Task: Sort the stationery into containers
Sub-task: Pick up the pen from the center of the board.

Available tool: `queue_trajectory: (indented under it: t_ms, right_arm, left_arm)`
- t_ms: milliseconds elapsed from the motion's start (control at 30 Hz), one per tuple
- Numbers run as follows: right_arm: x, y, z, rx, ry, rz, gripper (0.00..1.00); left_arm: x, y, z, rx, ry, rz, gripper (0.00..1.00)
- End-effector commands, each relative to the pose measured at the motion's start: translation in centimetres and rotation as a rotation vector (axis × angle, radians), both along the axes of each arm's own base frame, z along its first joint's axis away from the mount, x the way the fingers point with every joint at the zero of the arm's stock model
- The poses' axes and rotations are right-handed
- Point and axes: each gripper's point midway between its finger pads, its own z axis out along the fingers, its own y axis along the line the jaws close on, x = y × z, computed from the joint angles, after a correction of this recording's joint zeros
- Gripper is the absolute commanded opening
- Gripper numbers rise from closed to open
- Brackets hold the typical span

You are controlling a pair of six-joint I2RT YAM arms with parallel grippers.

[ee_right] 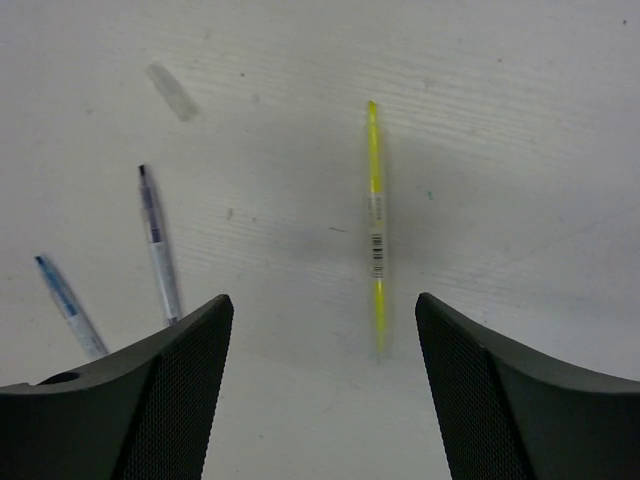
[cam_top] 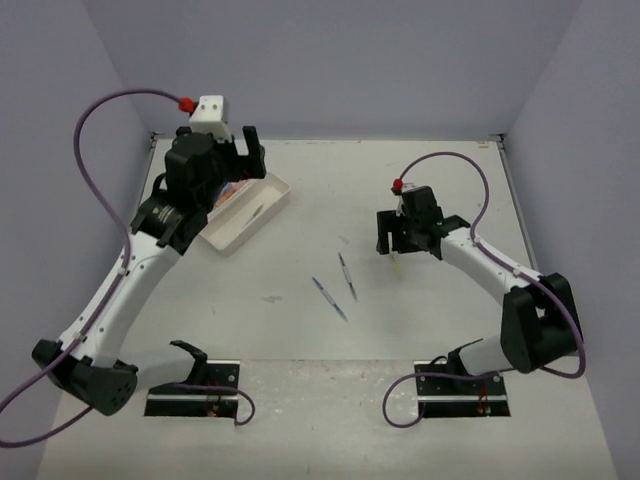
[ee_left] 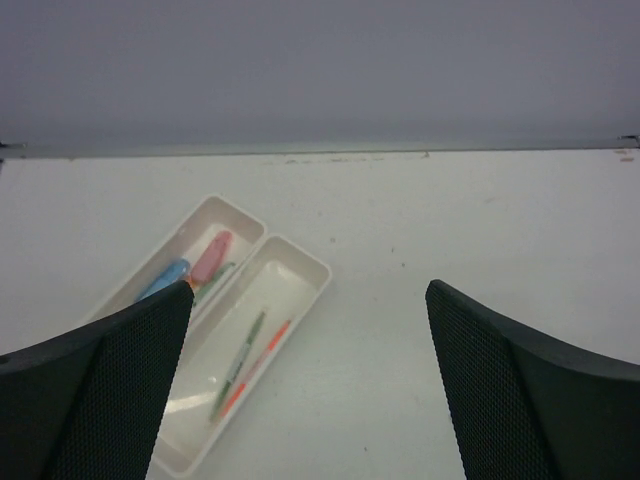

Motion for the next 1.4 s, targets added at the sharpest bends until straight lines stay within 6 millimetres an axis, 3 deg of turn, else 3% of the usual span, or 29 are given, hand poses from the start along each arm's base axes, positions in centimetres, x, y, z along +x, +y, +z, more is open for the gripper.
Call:
queue_trajectory:
  t_ms: [0,100,367,700,800,1000,1233,1367]
  right_arm:
    - [1.4,-2.6,-1.0,-0.082,0.069,-0.015,0.64]
    - [1.7,-3.1,-3.5,-0.122,0.194,-0.007,0.5]
    - [1.5,-2.7,-6.0,-0.137,0.277,0.008,0.47]
    - [1.4,-2.4,-6.5,-0.186,0.379,0.044,0.28]
    - [1.7,-2.2,-6.6,-0.186,0.4,0.067,0.2]
    - [2.2,-1.8,-6.6,-0.188,0.449,0.097,0.19]
    - [2.8,-1.8,-6.7,-0.216,0.5,0.102,0.31]
    - [2.6,-1.8,-6.8,-0.219,0.531,0.112,0.22]
  left_arm:
    - [-4.9,-1.4,-4.6,-0.113,0.144,-0.127,1.0]
    - [-6.7,-2.1,-6.7,-0.134,0.183,-0.189,1.0]
    - [-7.6,-2.6,-9.0,-0.143,0.208,-0.233,1.0]
    - [-6.6,-2.7,-10.7,-0.203,0.258,-0.164,1.0]
    - [-6.5,-2.8,-10.4,-0.211,0.255,-0.159,1.0]
    - [-6.4,-2.5,-9.5,-0.202,0.234,-0.154,1.0]
    - [-6.2,-2.2,-9.9,-0.199,0.249,-0.128,1.0]
    - [-6.2,-2.1,-9.8,-0.2,0.258,-0.117,1.0]
